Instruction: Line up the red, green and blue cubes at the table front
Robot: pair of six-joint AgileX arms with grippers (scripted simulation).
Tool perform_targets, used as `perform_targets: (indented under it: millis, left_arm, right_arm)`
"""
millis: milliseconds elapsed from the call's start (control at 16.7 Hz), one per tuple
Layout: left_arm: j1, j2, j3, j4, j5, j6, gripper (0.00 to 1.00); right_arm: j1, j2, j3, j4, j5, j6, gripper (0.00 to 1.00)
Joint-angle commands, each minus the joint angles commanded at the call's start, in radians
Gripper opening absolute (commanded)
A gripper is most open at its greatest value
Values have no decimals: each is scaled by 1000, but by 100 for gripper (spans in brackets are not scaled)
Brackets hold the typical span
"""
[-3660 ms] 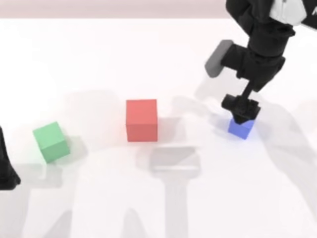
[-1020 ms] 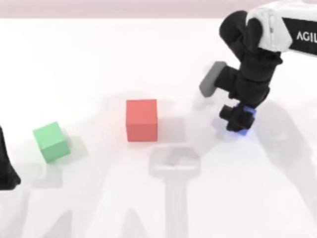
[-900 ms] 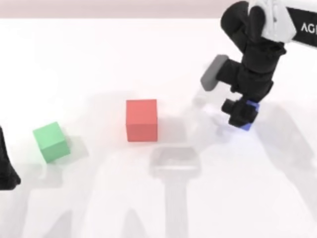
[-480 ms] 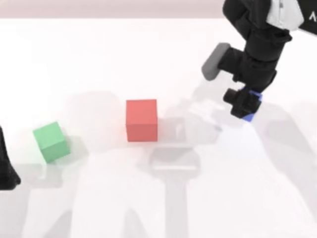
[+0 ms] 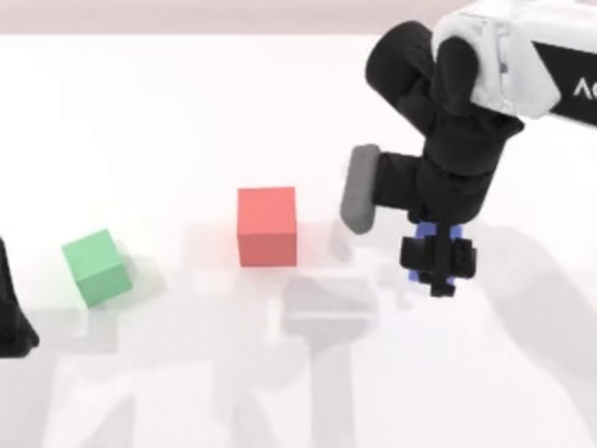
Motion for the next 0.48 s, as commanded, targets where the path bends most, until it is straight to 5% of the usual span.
perform_targets:
  millis: [240,480]
  left_arm:
    - [0,0,0,0,0,0,100]
    - [0,0,0,0,0,0,100]
  right_arm:
    - [105,-110,-126,21,-1,-84,0]
    - [106,-111,-129,20,-1,-85,0]
